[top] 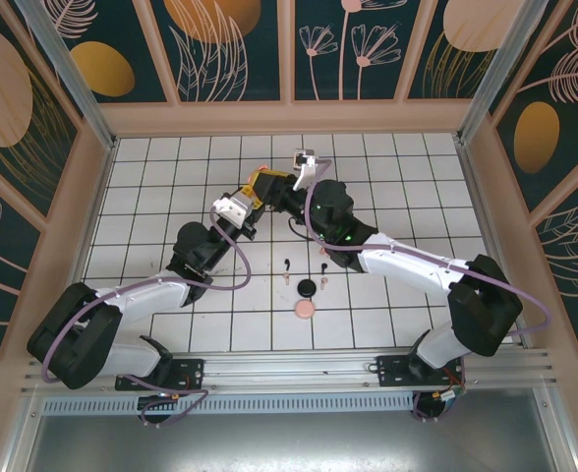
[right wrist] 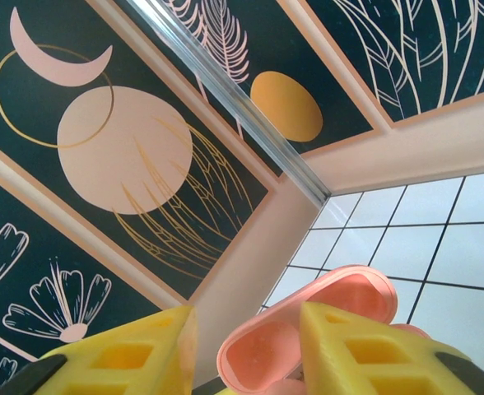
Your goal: Insert wireless bluetooth earbuds into charging case
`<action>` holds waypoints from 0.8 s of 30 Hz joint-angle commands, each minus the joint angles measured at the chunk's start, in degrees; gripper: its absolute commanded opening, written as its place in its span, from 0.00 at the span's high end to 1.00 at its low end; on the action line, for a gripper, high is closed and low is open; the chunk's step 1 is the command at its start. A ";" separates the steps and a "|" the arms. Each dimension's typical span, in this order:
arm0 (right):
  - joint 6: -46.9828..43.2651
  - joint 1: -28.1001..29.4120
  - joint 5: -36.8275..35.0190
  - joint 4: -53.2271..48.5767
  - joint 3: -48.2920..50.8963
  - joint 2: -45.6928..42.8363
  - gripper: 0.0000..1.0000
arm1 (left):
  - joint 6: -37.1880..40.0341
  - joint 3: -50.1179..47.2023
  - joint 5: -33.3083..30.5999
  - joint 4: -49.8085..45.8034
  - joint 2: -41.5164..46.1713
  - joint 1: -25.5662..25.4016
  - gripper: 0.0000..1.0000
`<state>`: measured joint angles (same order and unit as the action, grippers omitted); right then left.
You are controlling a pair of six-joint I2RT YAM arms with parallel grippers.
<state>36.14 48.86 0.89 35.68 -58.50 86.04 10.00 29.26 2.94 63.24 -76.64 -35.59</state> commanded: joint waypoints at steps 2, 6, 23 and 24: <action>-0.02 0.01 -0.39 -4.09 -1.63 -0.59 0.55 | -1.56 2.58 3.12 5.27 2.80 -1.06 1.00; -0.55 0.03 1.22 -6.87 -3.82 -4.02 0.47 | -1.65 1.46 2.21 5.87 2.97 -1.07 1.00; -1.81 -9.84 -6.31 -49.47 -1.73 -20.88 0.41 | -1.06 -3.84 -0.32 1.91 10.91 -1.06 1.00; -2.10 -10.61 -6.42 -51.81 -1.56 -19.83 0.41 | -0.97 -4.02 -0.37 1.40 11.38 -1.08 1.00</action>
<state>35.16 39.88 -3.77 -2.72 -60.62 63.94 9.17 26.02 3.66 65.25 -67.02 -36.40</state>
